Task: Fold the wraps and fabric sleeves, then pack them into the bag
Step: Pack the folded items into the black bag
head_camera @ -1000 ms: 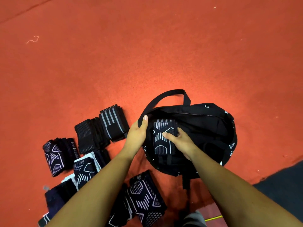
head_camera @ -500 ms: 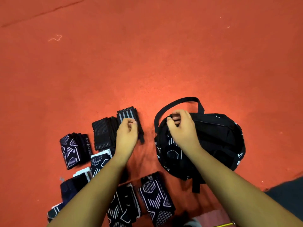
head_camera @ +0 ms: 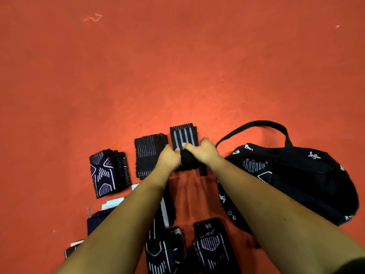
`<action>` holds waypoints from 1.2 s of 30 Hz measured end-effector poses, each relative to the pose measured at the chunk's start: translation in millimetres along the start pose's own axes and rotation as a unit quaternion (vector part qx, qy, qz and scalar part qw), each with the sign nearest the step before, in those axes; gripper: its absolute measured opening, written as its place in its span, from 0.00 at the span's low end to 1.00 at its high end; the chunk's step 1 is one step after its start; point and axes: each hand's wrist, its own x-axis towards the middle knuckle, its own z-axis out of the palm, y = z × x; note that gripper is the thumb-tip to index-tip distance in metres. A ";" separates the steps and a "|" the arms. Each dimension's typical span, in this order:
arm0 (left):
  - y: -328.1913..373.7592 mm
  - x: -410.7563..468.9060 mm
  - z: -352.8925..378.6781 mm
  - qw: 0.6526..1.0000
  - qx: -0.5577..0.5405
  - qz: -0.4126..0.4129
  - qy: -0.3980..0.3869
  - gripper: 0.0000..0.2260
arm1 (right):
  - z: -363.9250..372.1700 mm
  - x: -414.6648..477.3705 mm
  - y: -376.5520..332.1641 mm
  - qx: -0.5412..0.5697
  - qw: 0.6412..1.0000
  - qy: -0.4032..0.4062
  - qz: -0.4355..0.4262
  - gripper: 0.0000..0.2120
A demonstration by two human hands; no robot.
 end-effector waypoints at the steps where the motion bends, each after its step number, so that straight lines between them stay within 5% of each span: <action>1: -3.5 4.9 1.8 1.000 -0.013 -0.010 -0.006 0.16 | 1.4 5.2 1.0 0.002 1.000 0.002 -0.002 0.36; 6: -11.4 13.8 9.9 0.999 -0.032 -0.023 -0.022 0.17 | 4.9 13.8 1.7 0.142 0.987 -0.055 0.044 0.40; 11: -0.3 -7.8 5.2 0.994 -0.108 -0.015 -0.005 0.16 | 17.4 29.1 16.5 0.159 0.984 -0.072 0.029 0.47; 16: 23.1 -53.0 0.6 0.964 -0.253 0.074 0.011 0.18 | -27.2 -36.3 -21.7 0.288 0.952 -0.080 -0.062 0.13; 20: 46.7 -87.4 -1.8 0.917 -0.369 0.121 -0.093 0.18 | -63.6 -75.6 -25.0 0.314 0.941 -0.079 -0.094 0.14; 23: 65.9 -121.1 5.2 0.936 -0.318 0.143 -0.047 0.15 | -84.0 -100.8 -14.2 0.264 0.955 0.000 -0.136 0.19; 29: 81.7 -180.4 45.3 0.935 -0.300 0.162 -0.101 0.14 | -133.9 -157.1 29.8 0.342 0.928 0.011 -0.148 0.11; 33: 78.5 -189.5 75.5 0.942 -0.233 0.174 -0.167 0.25 | -165.3 -178.5 72.4 0.397 0.913 0.024 -0.091 0.11; 36: 72.1 -169.9 93.4 0.977 -0.062 0.197 -0.053 0.21 | -194.2 -190.3 111.5 0.390 0.918 0.014 -0.068 0.10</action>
